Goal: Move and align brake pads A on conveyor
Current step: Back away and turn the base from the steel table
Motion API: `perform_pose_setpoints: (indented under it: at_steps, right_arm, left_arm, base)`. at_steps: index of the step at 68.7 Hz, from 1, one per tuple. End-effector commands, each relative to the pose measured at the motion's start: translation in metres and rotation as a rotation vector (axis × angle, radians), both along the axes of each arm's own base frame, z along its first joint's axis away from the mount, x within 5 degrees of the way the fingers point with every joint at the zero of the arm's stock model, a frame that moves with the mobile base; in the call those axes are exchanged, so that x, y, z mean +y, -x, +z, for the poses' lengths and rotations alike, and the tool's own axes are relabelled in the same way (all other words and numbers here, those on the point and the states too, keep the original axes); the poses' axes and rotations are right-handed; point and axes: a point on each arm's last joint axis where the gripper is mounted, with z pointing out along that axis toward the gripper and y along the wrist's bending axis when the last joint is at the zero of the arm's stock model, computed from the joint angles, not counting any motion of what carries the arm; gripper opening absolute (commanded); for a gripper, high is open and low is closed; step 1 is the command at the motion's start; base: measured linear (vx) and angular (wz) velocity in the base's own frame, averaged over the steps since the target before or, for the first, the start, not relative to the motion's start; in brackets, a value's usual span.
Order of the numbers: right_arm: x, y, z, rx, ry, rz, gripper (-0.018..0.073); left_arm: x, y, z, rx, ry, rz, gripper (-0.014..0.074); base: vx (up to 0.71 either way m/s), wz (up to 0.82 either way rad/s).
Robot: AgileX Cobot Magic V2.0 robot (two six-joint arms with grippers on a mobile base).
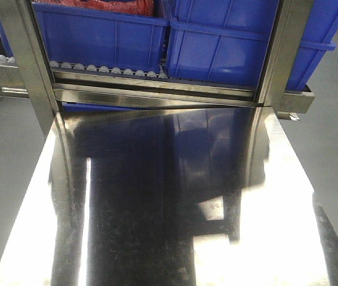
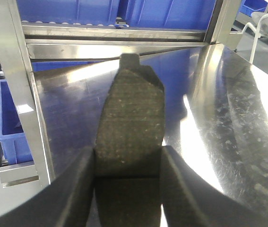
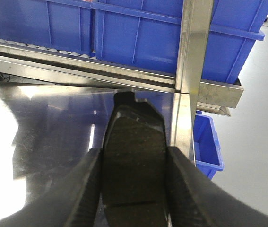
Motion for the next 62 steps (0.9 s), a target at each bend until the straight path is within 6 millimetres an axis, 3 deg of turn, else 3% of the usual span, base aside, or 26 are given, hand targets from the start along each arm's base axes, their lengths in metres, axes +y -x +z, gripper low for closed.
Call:
perform_pose_setpoints:
  at_steps: [1,33,62]
  right_arm:
    - [0.0015,-0.0007,0.0166,-0.11,0.004,0.021,0.0032]
    - [0.0015,-0.0007,0.0166,-0.11,0.004,0.021,0.0032]
    - [0.0015,-0.0007,0.0165,-0.109,0.004,0.021,0.0032]
  left_arm:
    - [-0.0015,-0.0022,0.0149,-0.096,0.04,-0.007,0.0081]
    - [-0.0015,-0.0022,0.0149,-0.096,0.04,-0.007,0.0081]
    - [-0.0015,-0.0022,0.0149,-0.096,0.04,-0.007,0.0081]
  base:
    - [0.0,0.0]
    - [-0.02,0.08]
    - [-0.13,0.5]
